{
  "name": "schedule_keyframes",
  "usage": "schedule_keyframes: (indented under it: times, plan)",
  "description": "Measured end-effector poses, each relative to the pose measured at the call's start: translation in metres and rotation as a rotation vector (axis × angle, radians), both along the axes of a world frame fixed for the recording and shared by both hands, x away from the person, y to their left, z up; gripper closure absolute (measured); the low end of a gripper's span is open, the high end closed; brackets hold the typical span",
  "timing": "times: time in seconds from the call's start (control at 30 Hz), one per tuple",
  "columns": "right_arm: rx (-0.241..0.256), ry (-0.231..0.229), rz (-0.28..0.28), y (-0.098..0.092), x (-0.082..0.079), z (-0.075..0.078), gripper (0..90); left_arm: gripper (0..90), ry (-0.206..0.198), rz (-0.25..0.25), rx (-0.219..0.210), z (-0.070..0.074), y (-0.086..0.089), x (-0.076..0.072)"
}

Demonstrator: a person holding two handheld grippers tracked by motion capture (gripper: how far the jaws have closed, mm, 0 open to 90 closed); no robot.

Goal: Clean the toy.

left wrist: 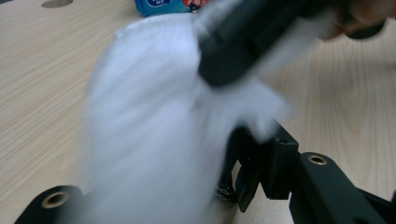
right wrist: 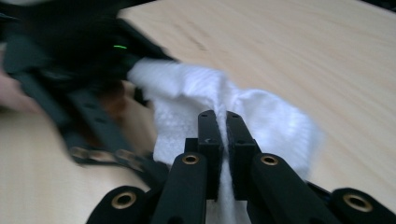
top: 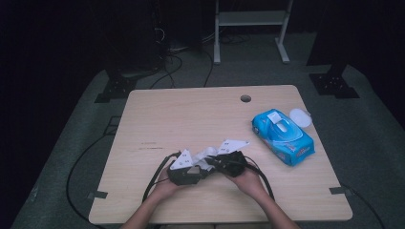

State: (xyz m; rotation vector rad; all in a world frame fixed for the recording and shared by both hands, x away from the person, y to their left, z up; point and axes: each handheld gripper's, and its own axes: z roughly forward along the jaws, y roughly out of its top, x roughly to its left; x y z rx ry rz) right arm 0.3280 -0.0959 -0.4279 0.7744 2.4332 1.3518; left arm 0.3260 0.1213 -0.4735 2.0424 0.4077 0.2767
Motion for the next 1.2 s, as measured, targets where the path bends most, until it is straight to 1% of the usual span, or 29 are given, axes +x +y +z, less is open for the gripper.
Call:
schedule_keyframes:
  times: [0.03,0.07,0.1,0.13,0.17,0.23,0.27,0.43,0.47,0.53,0.63,0.67,0.7,0.77,0.8,0.83,0.9,0.93,0.97,1.0,1.03,1.07,1.1,1.17,1.2]
  plan:
    - [-0.008,-0.002,-0.027,-0.007,0.003,0.0,86.4,57.9,-0.001,-0.003,0.003,0.0,0.0,0.0]
    - [-0.025,-0.012,-0.075,-0.019,0.007,0.0,86.5,57.9,-0.002,-0.004,0.003,0.0,0.001,0.0]
    - [-0.016,-0.009,-0.089,-0.029,0.01,-0.001,86.6,58.0,-0.003,-0.005,0.006,0.0,0.001,0.0]
    - [0.011,0.021,-0.119,-0.039,0.013,-0.001,86.6,58.0,-0.001,-0.005,0.004,0.0,0.001,0.0]
    - [0.002,0.018,-0.146,-0.046,0.014,0.0,86.6,58.0,-0.002,-0.004,0.003,0.0,0.001,0.0]
    - [0.0,0.017,-0.165,-0.053,0.015,0.001,86.6,58.0,0.002,-0.001,0.0,0.0,0.001,0.001]
    - [-0.009,0.017,-0.168,-0.055,0.015,0.001,86.5,58.0,0.001,-0.001,0.001,0.0,0.001,0.001]
    - [-0.034,0.006,-0.175,-0.055,0.016,0.003,86.5,57.9,0.001,0.001,0.002,0.0,0.001,0.001]
    - [-0.041,-0.002,-0.186,-0.055,0.015,0.004,86.5,57.9,0.0,0.001,0.003,0.0,0.001,0.0]
    - [-0.035,-0.005,-0.19,-0.057,0.014,0.008,86.5,57.8,0.002,0.0,0.0,0.0,0.002,0.001]
    - [-0.022,-0.024,-0.194,-0.063,0.014,0.016,86.5,57.9,0.005,0.001,-0.002,0.0,0.003,0.002]
    - [-0.024,-0.02,-0.192,-0.064,0.013,0.019,86.4,57.8,0.004,0.002,-0.001,0.0,0.003,0.002]
    - [-0.035,-0.016,-0.181,-0.065,0.013,0.021,86.3,57.8,0.004,0.003,-0.001,0.0,0.003,0.002]
    - [-0.068,-0.025,-0.16,-0.068,0.012,0.025,86.4,57.8,0.004,0.003,-0.001,0.0,0.004,0.002]
    - [-0.075,-0.002,-0.137,-0.069,0.012,0.026,86.3,57.8,0.006,0.003,-0.003,0.0,0.004,0.002]
    - [-0.09,0.029,-0.101,-0.07,0.013,0.026,86.1,57.8,0.006,0.004,-0.004,0.0,0.003,0.002]
    - [-0.132,0.043,-0.087,-0.066,0.012,0.021,85.3,57.8,0.006,0.006,-0.007,-0.001,0.003,0.002]
    - [-0.144,0.054,-0.082,-0.064,0.013,0.018,83.8,57.8,0.007,0.008,-0.008,-0.001,0.003,0.002]
    - [-0.15,0.053,-0.082,-0.061,0.014,0.014,77.1,57.8,0.007,0.009,-0.007,-0.001,0.003,0.002]
    - [-0.136,0.057,-0.09,-0.059,0.015,0.012,72.2,57.8,0.007,0.009,-0.006,0.0,0.003,0.002]
    - [-0.112,0.076,-0.09,-0.059,0.017,0.011,68.6,57.8,0.006,0.009,-0.003,0.0,0.003,0.002]
    - [-0.092,0.084,-0.082,-0.06,0.019,0.01,65.5,57.8,0.006,0.008,-0.004,0.0,0.003,0.002]
    - [-0.072,0.085,-0.078,-0.062,0.019,0.011,62.7,57.8,0.005,0.006,-0.004,0.0,0.003,0.002]
    - [-0.056,0.085,-0.09,-0.064,0.02,0.012,56.6,57.9,0.001,0.002,-0.002,-0.001,0.003,0.002]
    - [-0.036,0.091,-0.097,-0.066,0.021,0.011,51.4,57.8,0.0,0.001,-0.002,-0.001,0.003,0.003]
